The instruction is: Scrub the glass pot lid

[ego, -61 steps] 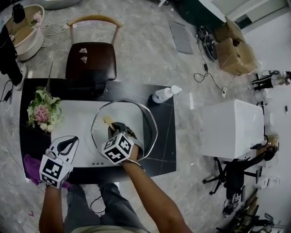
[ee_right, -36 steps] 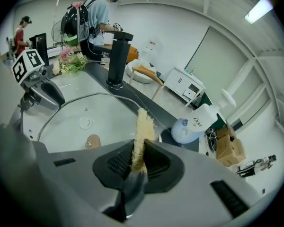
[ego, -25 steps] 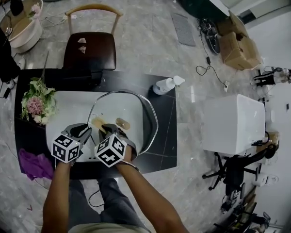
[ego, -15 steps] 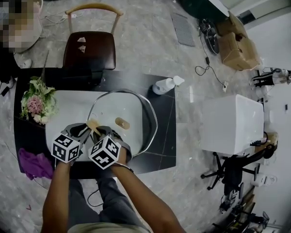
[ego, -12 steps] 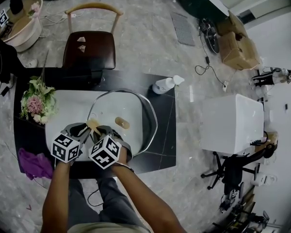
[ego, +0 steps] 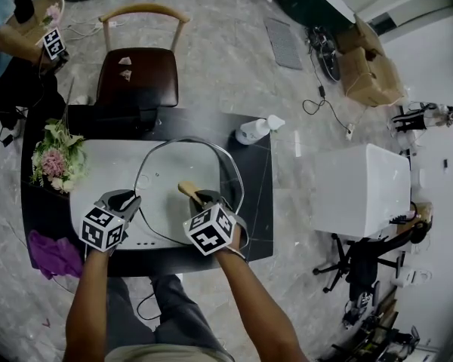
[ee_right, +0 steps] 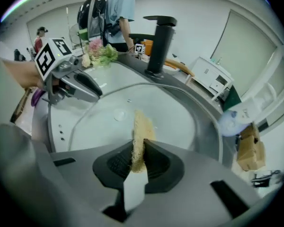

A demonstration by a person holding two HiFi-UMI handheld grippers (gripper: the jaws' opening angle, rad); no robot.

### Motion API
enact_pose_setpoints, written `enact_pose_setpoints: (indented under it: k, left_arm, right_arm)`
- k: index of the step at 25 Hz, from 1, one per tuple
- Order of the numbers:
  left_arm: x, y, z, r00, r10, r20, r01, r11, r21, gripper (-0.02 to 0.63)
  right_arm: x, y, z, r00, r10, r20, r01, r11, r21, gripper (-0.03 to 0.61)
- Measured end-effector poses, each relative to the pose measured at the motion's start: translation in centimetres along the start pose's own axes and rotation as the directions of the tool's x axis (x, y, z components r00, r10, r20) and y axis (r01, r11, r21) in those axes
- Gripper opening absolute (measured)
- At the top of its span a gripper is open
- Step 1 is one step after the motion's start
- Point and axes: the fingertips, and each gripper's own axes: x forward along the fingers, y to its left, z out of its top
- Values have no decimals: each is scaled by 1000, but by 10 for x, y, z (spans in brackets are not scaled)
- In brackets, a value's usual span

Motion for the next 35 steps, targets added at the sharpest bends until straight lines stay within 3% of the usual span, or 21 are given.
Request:
enact_pose_setpoints:
  k: [5, 14, 18, 22, 25, 27, 30, 35]
  left_arm:
    - [1, 2, 0, 1000, 5, 0, -5, 1000, 3, 97]
    - [1, 1, 0, 1000, 7, -6, -7, 1000, 3, 97]
    - [1, 1, 0, 1000, 9, -3, -9, 1000, 4, 97]
    - [0, 0, 0, 1000, 9, -2, -9, 1000, 7, 97]
    - [0, 1, 0, 1000, 11, 3, -11, 1000, 7, 97]
    - [1, 1, 0, 1000, 9, 6, -9, 1000, 6, 97]
    - [1, 1, 1, 1000, 6, 8, -6, 1000, 6, 97]
    - [0, 1, 1, 1000, 9, 8, -9, 1000, 1, 97]
  right_arm:
    - [-37, -79, -26, 985, -166, -55, 166, 986, -12, 48]
    - [-37, -75, -30, 987, -148, -70, 147, 989, -23, 48]
    - [-26, -46, -36, 992, -78, -99, 76, 997, -27, 48]
    - [-8, 15, -30, 991, 49, -123, -57, 997, -60, 48]
    - [5, 88, -12, 970, 211, -118, -225, 967, -117, 48]
    - [9, 125, 0, 955, 271, -121, -289, 941, -174, 48]
    - [10, 144, 8, 950, 284, -129, -306, 927, -216, 48]
    - [5, 138, 6, 945, 298, -133, -319, 928, -194, 48]
